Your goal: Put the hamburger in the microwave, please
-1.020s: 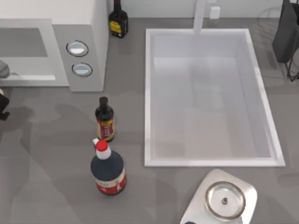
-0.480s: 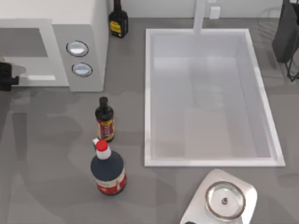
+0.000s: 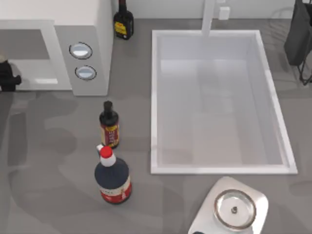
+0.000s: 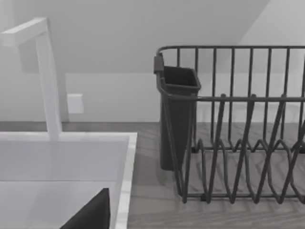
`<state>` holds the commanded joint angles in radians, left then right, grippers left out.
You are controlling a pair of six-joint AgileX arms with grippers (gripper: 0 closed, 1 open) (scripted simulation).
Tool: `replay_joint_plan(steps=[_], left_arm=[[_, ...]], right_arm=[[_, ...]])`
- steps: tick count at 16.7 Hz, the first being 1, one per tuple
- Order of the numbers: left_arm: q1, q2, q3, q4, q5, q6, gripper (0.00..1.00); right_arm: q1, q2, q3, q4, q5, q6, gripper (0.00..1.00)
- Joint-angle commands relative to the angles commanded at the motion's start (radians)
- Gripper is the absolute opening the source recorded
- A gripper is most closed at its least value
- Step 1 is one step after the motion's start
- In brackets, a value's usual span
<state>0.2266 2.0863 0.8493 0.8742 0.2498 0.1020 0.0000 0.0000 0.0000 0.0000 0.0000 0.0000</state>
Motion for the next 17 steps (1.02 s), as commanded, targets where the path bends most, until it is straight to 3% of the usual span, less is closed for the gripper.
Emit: replay_joint_plan(steps=[8,13,17], left_arm=[[-0.021,0.014,0.072,0.017,-0.032,-0.010,0.00],[-0.054,0.134,0.374,0.002,-0.104,-0.034,0.00],[-0.065,0.271,0.612,-0.111,-0.123,-0.040,0.00]], right_arm=[[0.000,0.000,0.000,0.000,0.000,0.000,1.00],[0.000,0.000,0.000,0.000,0.000,0.000,1.00],[0.000,0.000,0.000,0.000,0.000,0.000,1.00]])
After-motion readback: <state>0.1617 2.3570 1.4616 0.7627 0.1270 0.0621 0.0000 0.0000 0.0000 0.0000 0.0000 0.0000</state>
